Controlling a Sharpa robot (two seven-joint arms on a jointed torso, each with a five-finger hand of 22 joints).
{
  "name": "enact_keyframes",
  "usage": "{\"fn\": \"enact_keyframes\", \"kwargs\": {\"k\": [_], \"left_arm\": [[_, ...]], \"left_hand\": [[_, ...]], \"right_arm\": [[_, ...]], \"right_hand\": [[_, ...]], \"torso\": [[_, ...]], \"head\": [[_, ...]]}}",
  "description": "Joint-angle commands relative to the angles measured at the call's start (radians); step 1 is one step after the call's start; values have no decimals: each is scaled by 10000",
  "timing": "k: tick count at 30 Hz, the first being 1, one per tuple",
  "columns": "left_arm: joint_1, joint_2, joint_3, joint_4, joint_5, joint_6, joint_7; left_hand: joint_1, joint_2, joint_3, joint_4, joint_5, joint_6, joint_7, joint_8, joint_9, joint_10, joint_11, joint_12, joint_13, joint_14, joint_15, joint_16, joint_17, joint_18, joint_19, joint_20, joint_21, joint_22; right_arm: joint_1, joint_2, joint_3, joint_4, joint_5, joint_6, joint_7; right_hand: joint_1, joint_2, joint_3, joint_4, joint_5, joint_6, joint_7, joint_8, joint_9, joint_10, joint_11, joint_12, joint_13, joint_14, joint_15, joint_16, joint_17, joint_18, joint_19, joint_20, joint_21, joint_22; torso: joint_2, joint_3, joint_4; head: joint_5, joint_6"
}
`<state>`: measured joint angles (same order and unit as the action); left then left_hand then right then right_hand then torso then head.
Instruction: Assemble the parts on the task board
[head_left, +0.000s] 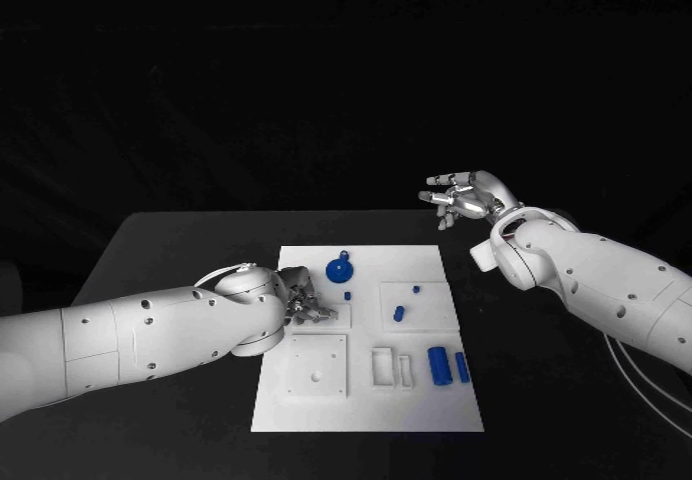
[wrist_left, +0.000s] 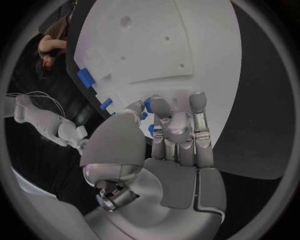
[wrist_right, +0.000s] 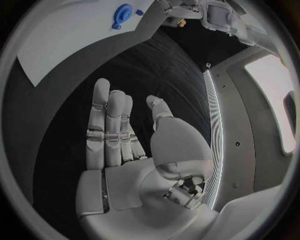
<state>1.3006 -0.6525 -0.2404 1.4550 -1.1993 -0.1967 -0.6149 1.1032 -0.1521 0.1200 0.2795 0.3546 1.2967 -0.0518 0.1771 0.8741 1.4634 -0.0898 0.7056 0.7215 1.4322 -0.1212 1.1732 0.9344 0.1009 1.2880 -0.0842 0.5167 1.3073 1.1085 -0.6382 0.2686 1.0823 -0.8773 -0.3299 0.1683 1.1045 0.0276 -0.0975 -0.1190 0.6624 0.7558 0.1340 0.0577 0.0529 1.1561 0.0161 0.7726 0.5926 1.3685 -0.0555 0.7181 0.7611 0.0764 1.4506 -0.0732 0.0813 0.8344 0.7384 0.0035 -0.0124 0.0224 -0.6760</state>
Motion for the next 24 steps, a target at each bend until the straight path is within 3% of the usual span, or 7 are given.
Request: {"fn": "enact_keyframes", "kwargs": {"k": [1,2,6,9,19,22,24], "left_arm": [[-5,-45,4,5,39,-47,202],[-4,-61,5,15,56,-48,220],[10,-126,31,85,220,-73,269],[55,-185,84,163,369,-99,293],[320,-433,367,313,839,51,277],[406,-518,542,258,1136,193,294],[518,-567,655,149,1410,420,343]], "left_hand": [[-464,-404,-72,119,-775,63,81,28,-26,258,21,-16,8,-111,-4,-39,-49,-190,23,-74,-50,192],[-561,-476,-86,124,-873,68,82,19,-39,253,26,-20,6,-109,-5,-39,-48,-195,22,-78,-55,191],[-1143,-817,-323,141,-1820,17,115,-27,-74,222,47,-39,2,-144,4,-93,-106,-218,10,-97,-89,187],[-1592,-941,-444,162,-2222,-19,132,-37,-74,208,54,-40,5,-156,8,-114,-128,-238,7,-116,-101,189],[-2110,-1015,-516,176,-2688,-120,151,-35,-48,144,51,-36,24,-187,-7,-170,-177,-362,17,-248,-150,188],[-2127,-929,-412,180,-2612,-133,150,-38,-54,131,49,-43,22,-195,-12,-193,-198,-395,19,-275,-167,185],[-1738,-651,-142,159,-2361,-222,172,-104,-104,44,59,-95,3,-278,-4,-329,-347,-426,-13,-303,-211,174]], "right_arm": [[-21,1,9,-18,25,73,19],[-25,0,9,-23,26,73,19],[-34,2,9,-51,28,73,17],[-40,11,9,-81,28,69,13],[-54,30,9,-135,36,73,13],[-55,30,9,-145,39,72,14],[-56,31,9,-154,40,74,13]], "right_hand": [[-122,4,37,32,14,-110,10,-52,-2,-54,-12,28,-20,-59,36,-42,-23,-76,-75,31,47,-28],[-122,4,37,32,14,-110,10,-52,-2,-54,-12,28,-20,-59,36,-42,-23,-76,-75,31,47,-28],[-122,4,37,32,14,-110,10,-52,-2,-54,-12,28,-20,-59,36,-42,-23,-76,-75,31,47,-28],[-115,9,47,31,39,-133,12,-53,-2,-62,-11,22,-26,-62,38,-50,-29,-75,-78,33,45,-44],[-113,10,56,29,69,-152,14,-55,-4,-63,-11,20,-31,-61,38,-52,-32,-76,-81,34,43,-57],[-113,10,56,29,69,-152,14,-55,-4,-63,-11,20,-31,-61,38,-52,-32,-76,-81,34,43,-57],[-113,10,56,29,69,-152,14,-55,-4,-63,-11,20,-31,-61,38,-52,-32,-76,-81,34,43,-57]], "torso": [[1,-3,-4],[-1,-4,-2],[-6,0,2],[-4,-1,0],[-4,5,3],[-1,7,2],[0,6,-3]], "head": [[-11,3],[-14,1],[-20,22],[-12,58],[-19,104],[-2,133],[12,154]]}}
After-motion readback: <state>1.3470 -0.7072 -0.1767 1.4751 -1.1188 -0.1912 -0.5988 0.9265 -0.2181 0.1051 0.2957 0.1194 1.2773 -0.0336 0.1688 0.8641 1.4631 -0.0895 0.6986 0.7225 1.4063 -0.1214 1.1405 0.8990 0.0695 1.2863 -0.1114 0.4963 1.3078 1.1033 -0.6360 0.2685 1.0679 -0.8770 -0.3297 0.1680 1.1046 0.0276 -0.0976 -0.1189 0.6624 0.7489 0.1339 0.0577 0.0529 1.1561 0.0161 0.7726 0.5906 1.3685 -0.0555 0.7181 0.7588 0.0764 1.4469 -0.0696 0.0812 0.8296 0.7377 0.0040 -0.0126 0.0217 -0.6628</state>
